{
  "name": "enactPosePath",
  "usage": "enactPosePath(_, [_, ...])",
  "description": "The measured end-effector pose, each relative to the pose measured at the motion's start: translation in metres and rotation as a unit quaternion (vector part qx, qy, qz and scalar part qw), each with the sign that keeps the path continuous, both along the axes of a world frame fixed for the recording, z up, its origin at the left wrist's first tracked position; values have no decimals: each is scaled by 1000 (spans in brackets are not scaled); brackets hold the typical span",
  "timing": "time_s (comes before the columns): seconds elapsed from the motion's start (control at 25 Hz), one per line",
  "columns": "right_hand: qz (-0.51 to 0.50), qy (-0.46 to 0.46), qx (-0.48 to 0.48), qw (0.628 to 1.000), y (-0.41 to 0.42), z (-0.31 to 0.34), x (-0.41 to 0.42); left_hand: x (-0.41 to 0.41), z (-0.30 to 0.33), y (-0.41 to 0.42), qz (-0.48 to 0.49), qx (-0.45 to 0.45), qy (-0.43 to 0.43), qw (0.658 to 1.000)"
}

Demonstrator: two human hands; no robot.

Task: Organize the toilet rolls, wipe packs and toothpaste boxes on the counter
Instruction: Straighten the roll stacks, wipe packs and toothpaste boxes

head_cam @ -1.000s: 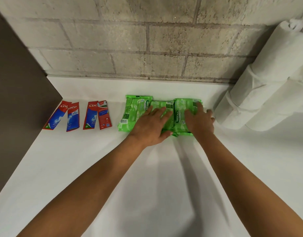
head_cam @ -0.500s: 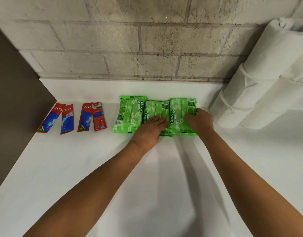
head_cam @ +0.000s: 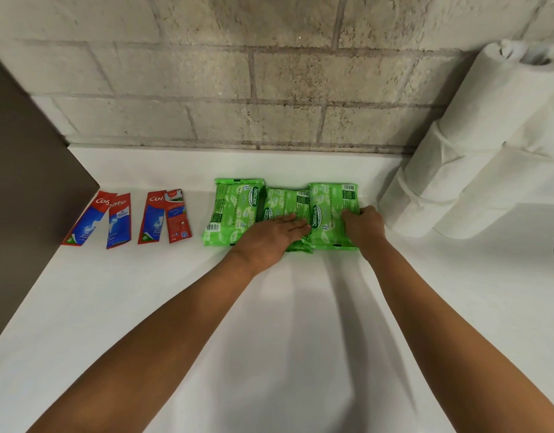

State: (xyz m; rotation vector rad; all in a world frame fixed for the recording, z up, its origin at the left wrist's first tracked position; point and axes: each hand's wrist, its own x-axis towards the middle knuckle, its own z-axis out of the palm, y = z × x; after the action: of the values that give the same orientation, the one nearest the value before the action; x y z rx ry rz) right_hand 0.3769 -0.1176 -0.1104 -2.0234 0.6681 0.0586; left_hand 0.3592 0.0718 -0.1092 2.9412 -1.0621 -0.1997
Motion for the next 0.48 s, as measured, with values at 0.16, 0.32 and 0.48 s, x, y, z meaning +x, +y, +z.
enactPosePath(0.16, [-2,-13,-24,1000,2,-1,-3,-3,1,-3,-5,5,-9,1000])
enactPosePath(0.32, [134,-79,-205,966,7,2,-12,4,9,15,65,-123,-194,971])
enactPosePath(0.48, [244,-34,-241,939,9,-5,-6,18,19,50,433,-215,-21,875])
